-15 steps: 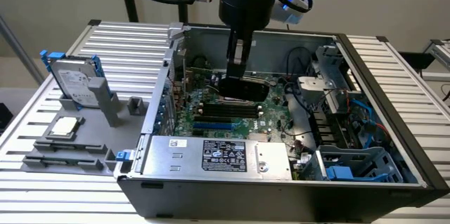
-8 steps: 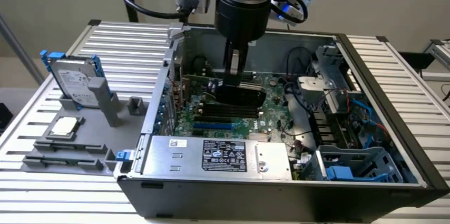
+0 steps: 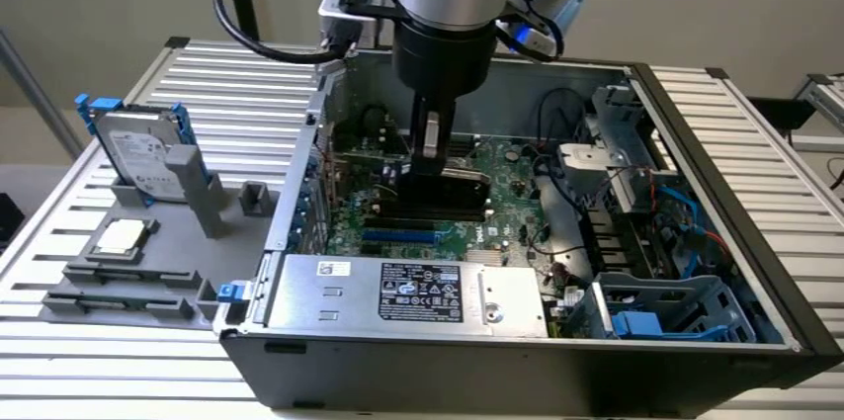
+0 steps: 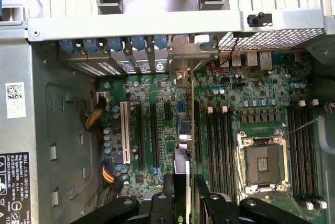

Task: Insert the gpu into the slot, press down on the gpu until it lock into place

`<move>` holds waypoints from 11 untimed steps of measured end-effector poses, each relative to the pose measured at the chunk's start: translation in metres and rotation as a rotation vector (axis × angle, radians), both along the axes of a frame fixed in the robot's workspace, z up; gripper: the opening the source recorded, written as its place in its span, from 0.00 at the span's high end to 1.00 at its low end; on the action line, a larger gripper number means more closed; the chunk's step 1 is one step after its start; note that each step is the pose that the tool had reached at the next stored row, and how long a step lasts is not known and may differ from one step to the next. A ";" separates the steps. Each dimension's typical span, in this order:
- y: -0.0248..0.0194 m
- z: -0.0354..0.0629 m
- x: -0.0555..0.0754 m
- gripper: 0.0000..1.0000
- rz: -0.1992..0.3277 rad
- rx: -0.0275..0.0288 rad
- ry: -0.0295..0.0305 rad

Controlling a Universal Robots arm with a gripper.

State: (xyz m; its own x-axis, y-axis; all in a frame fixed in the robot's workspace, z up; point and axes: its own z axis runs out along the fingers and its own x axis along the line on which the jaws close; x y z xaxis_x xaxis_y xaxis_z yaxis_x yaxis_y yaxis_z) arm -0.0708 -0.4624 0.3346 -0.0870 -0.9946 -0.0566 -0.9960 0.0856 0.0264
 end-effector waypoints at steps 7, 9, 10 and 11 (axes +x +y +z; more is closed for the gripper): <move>-0.0002 -0.0119 -0.006 0.74 0.001 0.0077 -0.0109; -0.0002 -0.0156 -0.008 0.74 0.001 0.0092 -0.0131; -0.0002 -0.0174 -0.009 0.74 0.001 0.0102 -0.0139; -0.0002 -0.0190 -0.009 0.74 0.001 0.0120 -0.0145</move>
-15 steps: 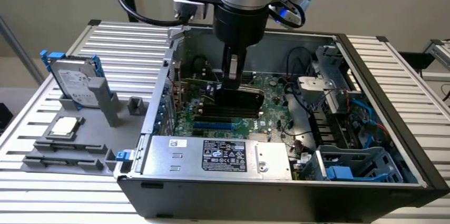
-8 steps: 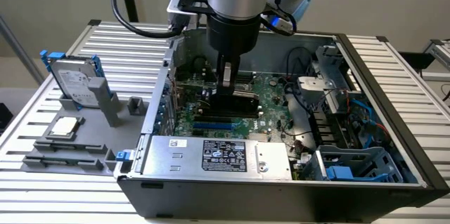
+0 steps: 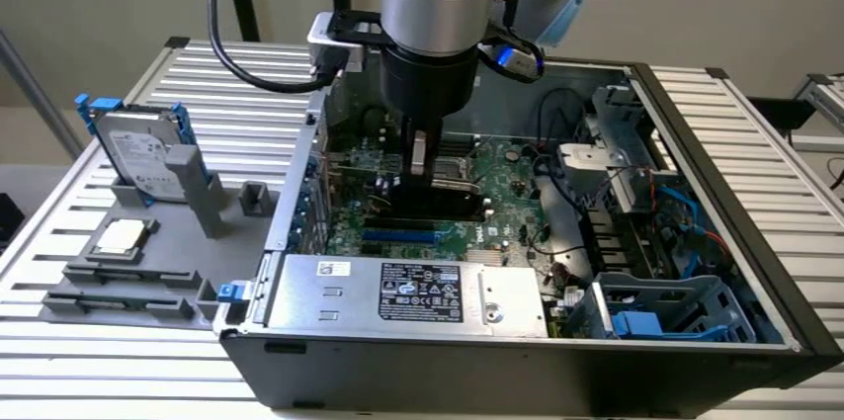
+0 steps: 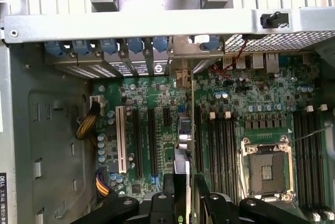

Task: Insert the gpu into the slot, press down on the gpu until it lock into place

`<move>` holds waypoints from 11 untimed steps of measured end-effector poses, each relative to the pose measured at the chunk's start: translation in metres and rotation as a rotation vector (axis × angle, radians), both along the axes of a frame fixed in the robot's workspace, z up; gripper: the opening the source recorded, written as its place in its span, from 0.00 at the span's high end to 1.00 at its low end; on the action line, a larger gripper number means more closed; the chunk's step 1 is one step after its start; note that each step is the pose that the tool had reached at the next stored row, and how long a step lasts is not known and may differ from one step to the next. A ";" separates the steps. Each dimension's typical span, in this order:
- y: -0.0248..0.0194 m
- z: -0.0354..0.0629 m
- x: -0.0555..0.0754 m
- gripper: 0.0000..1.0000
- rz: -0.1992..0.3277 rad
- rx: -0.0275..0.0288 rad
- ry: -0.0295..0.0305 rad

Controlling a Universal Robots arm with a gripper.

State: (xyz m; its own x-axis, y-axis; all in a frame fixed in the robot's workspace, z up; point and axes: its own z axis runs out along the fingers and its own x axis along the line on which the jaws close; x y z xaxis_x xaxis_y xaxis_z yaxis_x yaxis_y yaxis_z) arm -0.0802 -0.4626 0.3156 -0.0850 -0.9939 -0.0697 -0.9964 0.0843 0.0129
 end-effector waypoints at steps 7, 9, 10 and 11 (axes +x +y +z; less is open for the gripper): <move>0.0000 -0.0009 0.000 0.74 0.000 0.0018 -0.0007; 0.0000 -0.0014 0.000 0.74 0.000 0.0019 -0.0008; 0.0000 -0.0020 -0.001 0.74 0.000 0.0021 -0.0009; 0.0001 -0.0027 -0.001 0.74 0.000 0.0018 -0.0008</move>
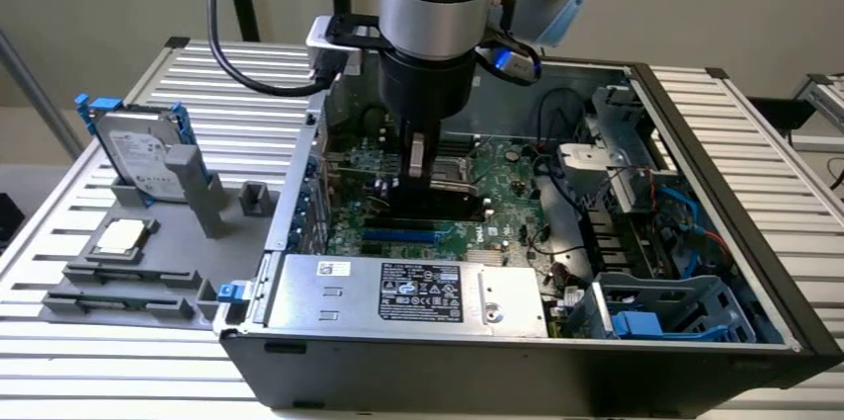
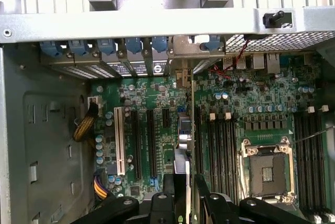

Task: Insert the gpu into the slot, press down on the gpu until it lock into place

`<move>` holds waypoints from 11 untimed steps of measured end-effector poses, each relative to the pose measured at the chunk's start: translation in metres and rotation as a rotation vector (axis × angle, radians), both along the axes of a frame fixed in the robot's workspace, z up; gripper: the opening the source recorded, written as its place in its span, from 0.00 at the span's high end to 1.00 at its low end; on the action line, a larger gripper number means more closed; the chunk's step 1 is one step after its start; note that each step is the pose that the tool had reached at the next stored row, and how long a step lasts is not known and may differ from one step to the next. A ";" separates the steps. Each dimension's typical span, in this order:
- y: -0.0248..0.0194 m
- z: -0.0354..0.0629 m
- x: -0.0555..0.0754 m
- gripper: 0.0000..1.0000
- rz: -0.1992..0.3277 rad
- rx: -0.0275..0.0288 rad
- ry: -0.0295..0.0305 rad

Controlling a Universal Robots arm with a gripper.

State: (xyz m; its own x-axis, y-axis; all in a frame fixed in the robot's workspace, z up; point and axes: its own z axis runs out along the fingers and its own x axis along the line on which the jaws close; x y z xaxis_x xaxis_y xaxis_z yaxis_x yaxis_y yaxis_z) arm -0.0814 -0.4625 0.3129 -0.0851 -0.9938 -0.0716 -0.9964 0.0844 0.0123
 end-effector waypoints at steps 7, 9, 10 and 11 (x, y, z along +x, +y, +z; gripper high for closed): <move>0.0006 -0.0101 -0.002 0.74 0.000 0.0000 0.0001; 0.0008 -0.0128 -0.002 0.74 0.000 0.0000 0.0002; 0.0011 -0.0141 -0.002 0.74 0.000 0.0000 0.0002; 0.0012 -0.0152 -0.003 0.74 0.000 0.0000 0.0003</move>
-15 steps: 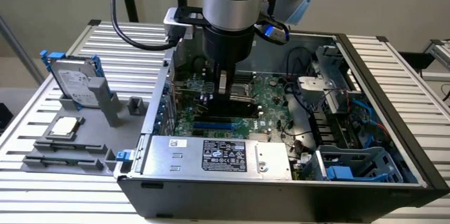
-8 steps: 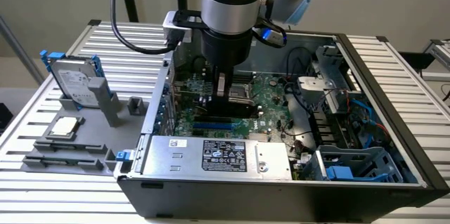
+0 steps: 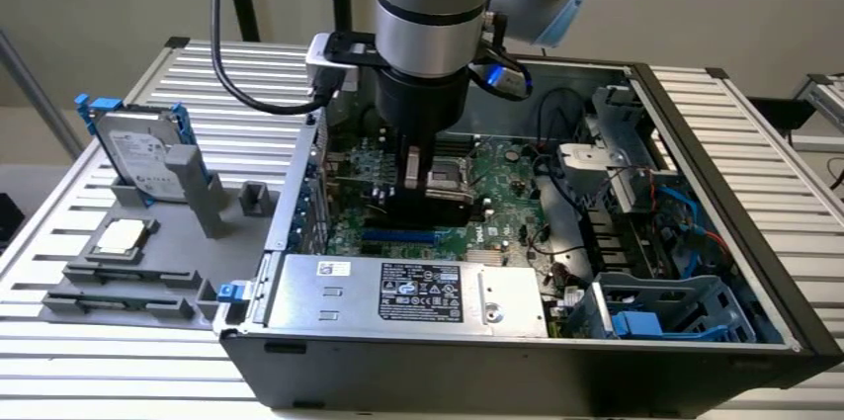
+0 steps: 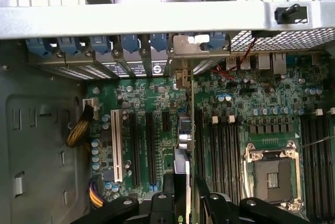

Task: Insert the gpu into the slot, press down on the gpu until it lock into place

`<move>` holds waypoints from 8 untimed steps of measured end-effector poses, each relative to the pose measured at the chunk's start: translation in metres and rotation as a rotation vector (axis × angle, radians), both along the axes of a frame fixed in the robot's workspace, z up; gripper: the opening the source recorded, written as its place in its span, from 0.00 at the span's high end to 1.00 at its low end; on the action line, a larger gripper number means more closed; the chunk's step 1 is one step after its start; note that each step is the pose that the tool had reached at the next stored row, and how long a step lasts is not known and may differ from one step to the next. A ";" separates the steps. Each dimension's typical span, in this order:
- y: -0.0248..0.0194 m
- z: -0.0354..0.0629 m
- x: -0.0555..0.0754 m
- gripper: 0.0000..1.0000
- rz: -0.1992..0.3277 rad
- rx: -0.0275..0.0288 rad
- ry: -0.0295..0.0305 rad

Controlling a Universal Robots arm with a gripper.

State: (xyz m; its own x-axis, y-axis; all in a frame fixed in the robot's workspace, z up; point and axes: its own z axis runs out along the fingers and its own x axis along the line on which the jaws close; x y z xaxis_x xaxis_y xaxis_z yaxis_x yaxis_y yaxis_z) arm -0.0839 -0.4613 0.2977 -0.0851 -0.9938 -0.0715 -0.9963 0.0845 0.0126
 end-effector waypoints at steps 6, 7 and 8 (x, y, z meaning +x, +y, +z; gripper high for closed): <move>0.0004 -0.0079 -0.001 0.74 0.006 0.0006 0.0002; 0.0006 -0.0092 -0.001 0.74 0.008 0.0007 0.0001; 0.0009 -0.0104 -0.001 0.74 0.010 0.0008 0.0001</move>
